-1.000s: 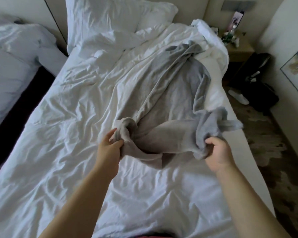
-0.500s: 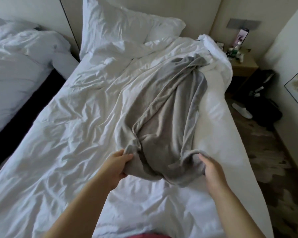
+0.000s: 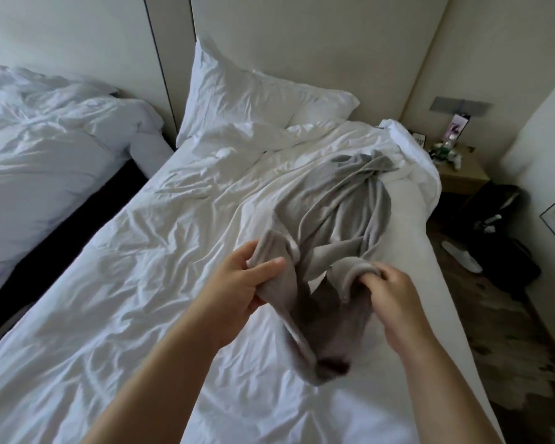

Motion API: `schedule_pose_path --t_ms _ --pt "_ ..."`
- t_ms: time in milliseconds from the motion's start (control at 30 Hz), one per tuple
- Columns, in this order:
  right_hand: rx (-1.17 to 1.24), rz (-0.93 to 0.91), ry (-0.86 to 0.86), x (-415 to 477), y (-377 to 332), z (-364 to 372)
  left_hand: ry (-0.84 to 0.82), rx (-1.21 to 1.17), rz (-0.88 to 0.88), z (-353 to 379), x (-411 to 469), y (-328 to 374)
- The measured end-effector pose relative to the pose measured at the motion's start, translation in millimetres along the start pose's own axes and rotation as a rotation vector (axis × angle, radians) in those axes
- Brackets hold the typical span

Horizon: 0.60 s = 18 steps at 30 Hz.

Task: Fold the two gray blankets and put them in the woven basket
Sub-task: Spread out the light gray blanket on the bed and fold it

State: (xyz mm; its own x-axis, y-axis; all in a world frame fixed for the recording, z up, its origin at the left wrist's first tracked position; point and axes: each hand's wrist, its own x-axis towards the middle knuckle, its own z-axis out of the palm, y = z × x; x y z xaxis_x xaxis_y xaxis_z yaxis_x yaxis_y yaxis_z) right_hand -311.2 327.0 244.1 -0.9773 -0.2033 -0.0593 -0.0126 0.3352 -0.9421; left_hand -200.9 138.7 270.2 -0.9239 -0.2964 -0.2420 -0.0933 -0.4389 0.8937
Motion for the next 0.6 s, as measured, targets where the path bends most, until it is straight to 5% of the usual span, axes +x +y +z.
schedule_pose_path --t_ms 100,167,200,333,433,500,600 --pt "0.719 -0.052 -0.201 2.2 -19.9 -4.4 -0.066 -0.023 -0.008 3.9 -3.3 11.4" --pt "1.181 0.076 -0.338 2.4 -27.5 0.8 -0.106 -0.052 -0.017 9.1 -6.0 17.6" --pt "1.185 0.136 -0.357 1.0 -27.7 6.0 -0.111 -0.066 -0.022 11.6 -7.0 19.6" --pt "0.413 0.134 -0.304 -17.8 -27.0 26.1 -0.061 -0.012 -0.027 17.9 -6.4 19.6" --pt "0.248 0.156 -0.246 -23.0 -33.0 28.7 0.065 0.131 0.003 21.1 -7.0 18.4" --pt "0.445 0.203 -0.182 -17.9 -41.8 21.0 0.133 0.165 0.017 20.5 -6.4 18.4" --pt "1.243 0.248 -0.020 -11.7 -61.1 4.6 0.157 0.137 0.026 19.7 -7.2 19.6"
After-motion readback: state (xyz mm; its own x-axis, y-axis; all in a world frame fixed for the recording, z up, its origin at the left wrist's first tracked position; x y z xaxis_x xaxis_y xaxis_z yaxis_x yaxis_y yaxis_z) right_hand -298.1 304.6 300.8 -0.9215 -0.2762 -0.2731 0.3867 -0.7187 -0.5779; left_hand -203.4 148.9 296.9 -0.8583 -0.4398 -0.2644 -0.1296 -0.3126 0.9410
